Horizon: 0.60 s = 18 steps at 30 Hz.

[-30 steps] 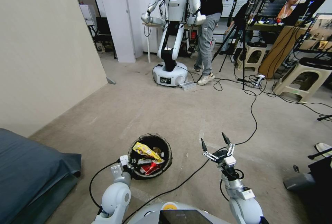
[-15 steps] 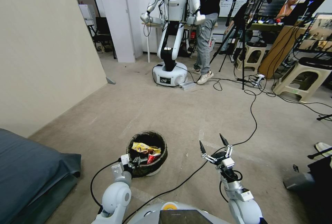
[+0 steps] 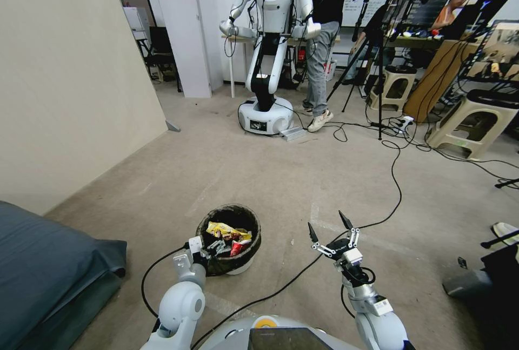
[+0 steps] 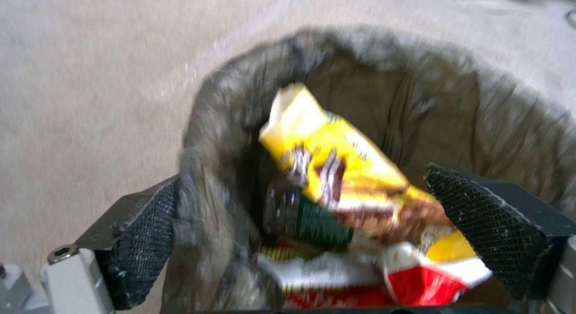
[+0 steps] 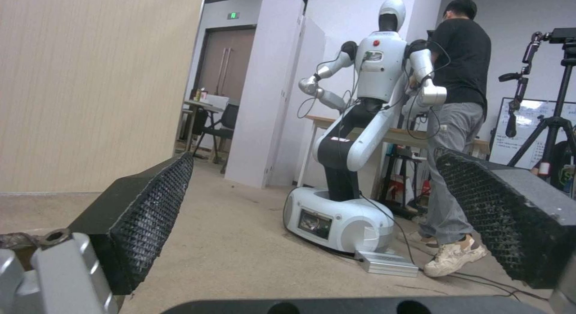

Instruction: Pick up the trash bin, then pick up the garbage from the floor and place it into the trash bin.

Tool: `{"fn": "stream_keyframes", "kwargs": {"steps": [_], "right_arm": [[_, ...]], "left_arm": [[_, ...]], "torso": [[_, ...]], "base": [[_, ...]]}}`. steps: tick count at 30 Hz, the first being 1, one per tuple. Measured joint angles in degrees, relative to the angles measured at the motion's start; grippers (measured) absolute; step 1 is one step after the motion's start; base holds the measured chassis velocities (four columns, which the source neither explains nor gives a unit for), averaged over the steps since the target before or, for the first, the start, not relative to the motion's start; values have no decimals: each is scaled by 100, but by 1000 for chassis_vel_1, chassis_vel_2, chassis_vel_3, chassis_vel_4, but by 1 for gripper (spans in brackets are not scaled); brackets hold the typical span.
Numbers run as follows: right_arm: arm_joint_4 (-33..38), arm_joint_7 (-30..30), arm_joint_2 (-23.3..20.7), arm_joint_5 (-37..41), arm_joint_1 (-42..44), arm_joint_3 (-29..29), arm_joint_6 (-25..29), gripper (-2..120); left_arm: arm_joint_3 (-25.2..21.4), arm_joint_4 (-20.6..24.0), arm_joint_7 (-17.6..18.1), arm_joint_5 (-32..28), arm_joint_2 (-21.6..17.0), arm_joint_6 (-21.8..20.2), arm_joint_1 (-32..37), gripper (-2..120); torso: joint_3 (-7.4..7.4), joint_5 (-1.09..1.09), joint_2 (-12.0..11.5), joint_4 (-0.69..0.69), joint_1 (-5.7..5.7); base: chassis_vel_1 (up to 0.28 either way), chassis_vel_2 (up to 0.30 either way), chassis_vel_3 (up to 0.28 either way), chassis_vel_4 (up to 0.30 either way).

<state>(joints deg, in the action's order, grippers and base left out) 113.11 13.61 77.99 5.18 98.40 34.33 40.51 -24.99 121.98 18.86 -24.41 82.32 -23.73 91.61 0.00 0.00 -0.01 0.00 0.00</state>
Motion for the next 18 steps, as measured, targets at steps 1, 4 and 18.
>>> {"fn": "stream_keyframes", "kwargs": {"steps": [1, 4, 18], "right_arm": [[0, 0, 0, 0, 0, 0, 0, 100], [10, -201, 15, -37, -15, -44, -14, 100], [97, -1158, 137, -192, -102, -133, -154, 100]], "left_arm": [[0, 0, 0, 0, 0, 0, 0, 98], [35, 80, -120, 394, -4, 328, 59, 99], [69, 432, -583, 2650, 80, 1852, 454, 100]], "torso": [[0, 0, 0, 0, 0], [0, 0, 0, 0, 0], [0, 0, 0, 1, 0]], "base": [[0, 0, 0, 0], [0, 0, 0, 0], [0, 0, 0, 0]]}}
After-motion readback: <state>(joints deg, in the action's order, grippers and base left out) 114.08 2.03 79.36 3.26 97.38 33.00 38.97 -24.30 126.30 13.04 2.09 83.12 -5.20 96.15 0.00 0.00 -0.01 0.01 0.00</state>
